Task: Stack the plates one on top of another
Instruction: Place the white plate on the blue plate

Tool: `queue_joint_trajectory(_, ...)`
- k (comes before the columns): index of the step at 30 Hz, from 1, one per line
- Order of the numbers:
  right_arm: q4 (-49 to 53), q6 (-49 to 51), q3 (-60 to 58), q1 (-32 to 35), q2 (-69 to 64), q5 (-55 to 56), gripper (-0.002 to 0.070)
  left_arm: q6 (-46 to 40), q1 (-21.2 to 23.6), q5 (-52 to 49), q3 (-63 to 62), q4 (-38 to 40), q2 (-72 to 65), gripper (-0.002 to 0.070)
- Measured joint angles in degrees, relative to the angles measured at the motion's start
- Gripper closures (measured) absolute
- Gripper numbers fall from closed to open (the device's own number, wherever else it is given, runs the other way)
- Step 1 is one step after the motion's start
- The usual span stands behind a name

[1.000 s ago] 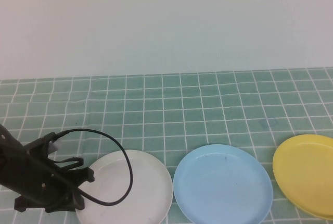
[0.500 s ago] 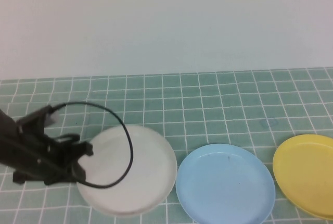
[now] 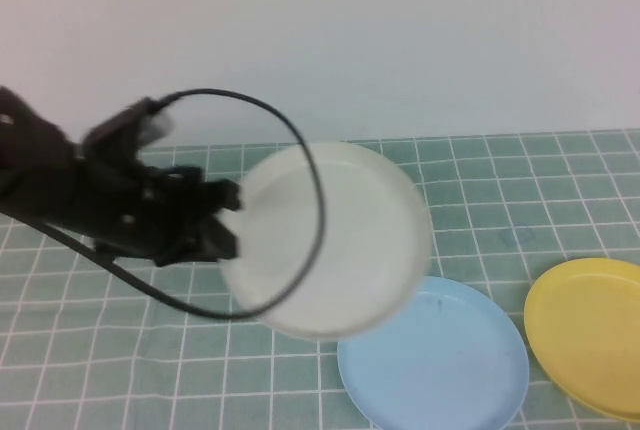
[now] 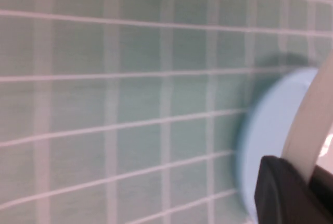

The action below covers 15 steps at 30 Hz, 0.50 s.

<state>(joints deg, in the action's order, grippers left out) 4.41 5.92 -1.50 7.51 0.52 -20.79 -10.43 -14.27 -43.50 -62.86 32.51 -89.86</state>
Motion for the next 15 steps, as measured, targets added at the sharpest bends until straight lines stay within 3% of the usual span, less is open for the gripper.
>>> queue_joint_trajectory(8,0.0,0.0,0.0,0.0,0.0,0.0,0.0678,0.96,-13.2,5.69,-0.09,0.39,-3.52,0.0671)
queue_joint_trajectory(15,0.0,0.0,0.0,0.0,0.0,0.0,0.0678,1.22,-16.4,6.98,-0.96,2.19,-10.21,0.0671)
